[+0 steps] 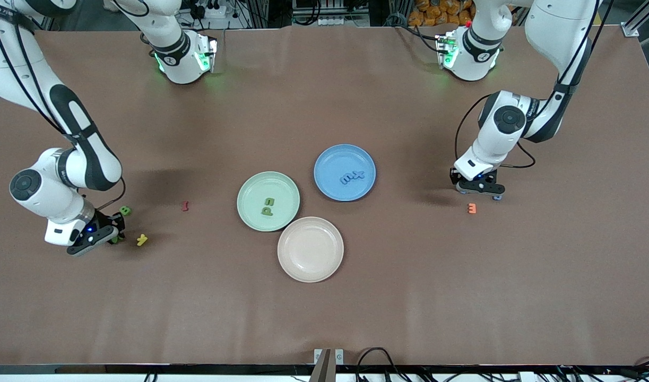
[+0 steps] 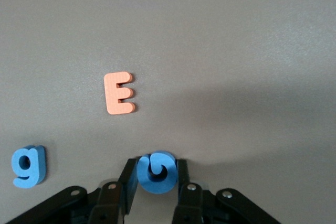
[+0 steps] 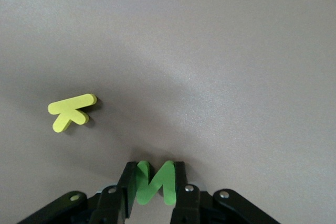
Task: Sort letters by color into matching plates
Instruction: 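Grasp the blue G with the left gripper while the right grasps N, then carry the blue G to the blue plate while the right lifts N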
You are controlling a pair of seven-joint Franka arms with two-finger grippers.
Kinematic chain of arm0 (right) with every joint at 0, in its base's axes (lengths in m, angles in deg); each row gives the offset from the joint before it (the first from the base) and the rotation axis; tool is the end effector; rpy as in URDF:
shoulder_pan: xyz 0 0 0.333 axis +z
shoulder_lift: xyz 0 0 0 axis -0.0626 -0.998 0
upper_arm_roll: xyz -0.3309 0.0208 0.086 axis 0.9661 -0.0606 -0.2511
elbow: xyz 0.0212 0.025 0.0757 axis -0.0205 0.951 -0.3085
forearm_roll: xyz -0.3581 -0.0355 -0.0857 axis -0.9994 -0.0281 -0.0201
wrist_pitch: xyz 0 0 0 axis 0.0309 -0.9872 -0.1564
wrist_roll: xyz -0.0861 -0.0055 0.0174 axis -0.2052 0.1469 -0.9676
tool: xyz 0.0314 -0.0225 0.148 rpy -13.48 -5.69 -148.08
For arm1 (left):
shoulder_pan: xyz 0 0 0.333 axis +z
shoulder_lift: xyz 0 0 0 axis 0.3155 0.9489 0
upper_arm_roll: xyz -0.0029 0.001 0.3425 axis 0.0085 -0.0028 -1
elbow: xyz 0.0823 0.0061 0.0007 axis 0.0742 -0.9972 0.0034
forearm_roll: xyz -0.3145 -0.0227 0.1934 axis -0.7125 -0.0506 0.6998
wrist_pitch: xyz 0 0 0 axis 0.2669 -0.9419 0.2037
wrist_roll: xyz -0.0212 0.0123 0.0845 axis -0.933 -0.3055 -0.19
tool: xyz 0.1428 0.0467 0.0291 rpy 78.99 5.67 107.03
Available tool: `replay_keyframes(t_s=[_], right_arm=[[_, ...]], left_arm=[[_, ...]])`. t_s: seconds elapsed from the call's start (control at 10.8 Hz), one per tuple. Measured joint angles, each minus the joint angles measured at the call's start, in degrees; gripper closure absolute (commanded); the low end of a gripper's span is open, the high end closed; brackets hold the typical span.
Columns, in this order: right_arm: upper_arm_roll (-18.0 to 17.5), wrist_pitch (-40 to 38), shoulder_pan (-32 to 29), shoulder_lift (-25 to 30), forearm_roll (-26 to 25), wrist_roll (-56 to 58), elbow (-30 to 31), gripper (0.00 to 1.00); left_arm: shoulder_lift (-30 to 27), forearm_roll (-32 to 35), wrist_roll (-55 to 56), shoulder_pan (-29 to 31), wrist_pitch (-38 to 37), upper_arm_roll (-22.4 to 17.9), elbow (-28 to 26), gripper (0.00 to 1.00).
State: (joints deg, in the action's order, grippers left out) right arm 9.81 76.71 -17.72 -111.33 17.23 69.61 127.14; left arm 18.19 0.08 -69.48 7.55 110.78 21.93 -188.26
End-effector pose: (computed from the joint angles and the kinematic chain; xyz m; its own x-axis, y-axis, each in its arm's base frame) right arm 0.6278 -0.1416 0.1713 0.8120 0.5746 0.1030 0.5666 -0.8182 0.0973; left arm 0.4723 -0.0991 0.1784 0.9709 -0.2044 0.1245 -0.1972 -0.9780 -0.0677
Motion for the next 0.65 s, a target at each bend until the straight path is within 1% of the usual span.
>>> replay_keyframes(t_s=[0.09, 0.46, 0.65], right_arm=[[0.0, 0.0, 0.0, 0.0, 0.0, 0.0, 0.0, 0.75], [0.0, 0.0, 0.0, 0.0, 0.0, 0.0, 0.0, 0.77], [0.0, 0.0, -0.1, 0.0, 0.0, 0.0, 0.0, 0.77]], left_arm=[[0.0, 0.0, 0.0, 0.0, 0.1, 0.0, 0.0, 1.00], [0.0, 0.0, 0.0, -0.4, 0.4, 0.2, 0.9, 1.00], [0.0, -3.5, 0.0, -1.6, 0.4, 0.6, 1.4, 1.00]])
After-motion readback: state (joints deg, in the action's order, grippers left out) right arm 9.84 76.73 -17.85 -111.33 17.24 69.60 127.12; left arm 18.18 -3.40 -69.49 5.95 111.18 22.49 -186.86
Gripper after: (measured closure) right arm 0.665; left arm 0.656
